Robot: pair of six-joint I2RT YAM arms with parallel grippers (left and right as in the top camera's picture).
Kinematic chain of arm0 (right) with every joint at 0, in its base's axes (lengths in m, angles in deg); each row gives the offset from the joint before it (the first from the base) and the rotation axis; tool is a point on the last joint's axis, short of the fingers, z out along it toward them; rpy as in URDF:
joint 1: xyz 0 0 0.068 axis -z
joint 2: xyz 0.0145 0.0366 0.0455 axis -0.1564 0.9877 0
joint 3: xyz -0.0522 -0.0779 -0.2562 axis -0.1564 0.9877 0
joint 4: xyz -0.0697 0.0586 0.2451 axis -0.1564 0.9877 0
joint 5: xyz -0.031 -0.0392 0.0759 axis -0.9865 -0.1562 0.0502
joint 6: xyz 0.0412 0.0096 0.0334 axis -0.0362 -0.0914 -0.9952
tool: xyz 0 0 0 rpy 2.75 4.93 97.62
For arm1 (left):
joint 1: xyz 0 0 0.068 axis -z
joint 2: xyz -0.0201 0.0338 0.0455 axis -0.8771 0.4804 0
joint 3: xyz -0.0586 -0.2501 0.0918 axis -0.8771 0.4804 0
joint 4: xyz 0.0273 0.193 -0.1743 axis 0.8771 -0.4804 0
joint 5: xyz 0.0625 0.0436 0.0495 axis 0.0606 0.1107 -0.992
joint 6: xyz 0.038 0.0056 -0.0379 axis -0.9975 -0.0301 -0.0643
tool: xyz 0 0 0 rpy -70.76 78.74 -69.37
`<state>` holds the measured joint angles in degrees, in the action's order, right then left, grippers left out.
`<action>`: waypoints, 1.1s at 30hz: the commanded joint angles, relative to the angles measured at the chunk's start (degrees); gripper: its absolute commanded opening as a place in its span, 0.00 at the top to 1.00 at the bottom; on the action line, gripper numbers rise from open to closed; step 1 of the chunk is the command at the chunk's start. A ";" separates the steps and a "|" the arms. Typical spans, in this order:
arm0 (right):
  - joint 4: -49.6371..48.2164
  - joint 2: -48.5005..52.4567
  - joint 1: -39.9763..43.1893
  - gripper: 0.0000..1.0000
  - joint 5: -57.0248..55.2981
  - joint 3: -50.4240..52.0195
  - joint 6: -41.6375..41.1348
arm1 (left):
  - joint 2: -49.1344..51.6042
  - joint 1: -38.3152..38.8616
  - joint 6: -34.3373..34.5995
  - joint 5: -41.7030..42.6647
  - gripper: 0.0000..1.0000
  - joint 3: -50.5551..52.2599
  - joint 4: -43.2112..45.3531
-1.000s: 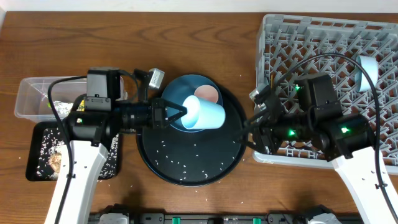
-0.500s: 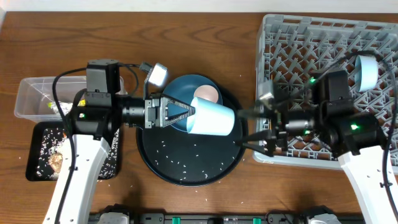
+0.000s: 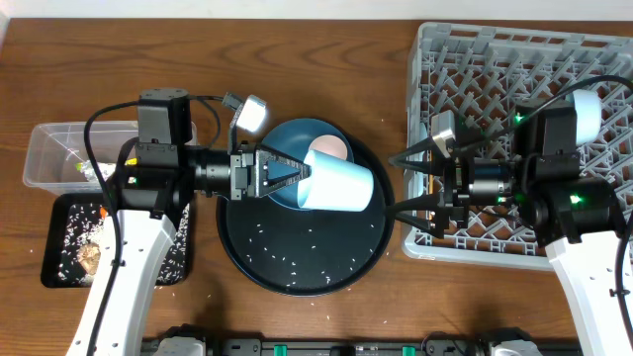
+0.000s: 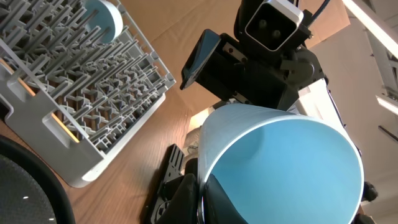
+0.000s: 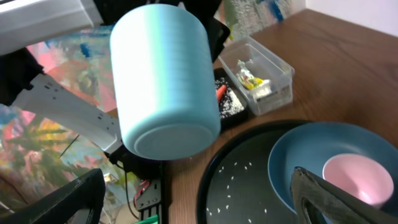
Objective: Sort waste into correct bins and load items into the dishwasher rack
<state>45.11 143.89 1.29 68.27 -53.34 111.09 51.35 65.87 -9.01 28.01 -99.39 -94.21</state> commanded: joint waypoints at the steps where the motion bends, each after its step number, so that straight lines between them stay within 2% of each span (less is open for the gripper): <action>1: -0.44 0.04 0.50 0.09 5.57 -0.22 2.58 | 0.22 -0.28 -0.13 1.95 0.94 -0.48 0.57; 15: -1.07 2.80 -4.28 0.13 10.93 -0.13 12.22 | 0.22 -0.28 1.05 1.99 0.94 -0.48 1.62; 19: -2.43 4.70 -5.84 0.16 10.95 -0.13 12.98 | 0.22 -0.28 1.18 1.99 0.94 -0.48 1.68; 25: -5.75 7.72 -7.74 0.27 11.37 -0.13 12.98 | 0.22 -0.28 1.18 2.01 0.94 -0.48 1.77; 33: -9.05 9.42 -8.87 0.33 12.07 -0.13 12.96 | 0.22 -0.28 1.18 2.01 0.94 -0.48 1.77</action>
<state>36.45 152.79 -6.42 78.08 -53.34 123.00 51.35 65.87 -7.90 28.82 -99.39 -92.72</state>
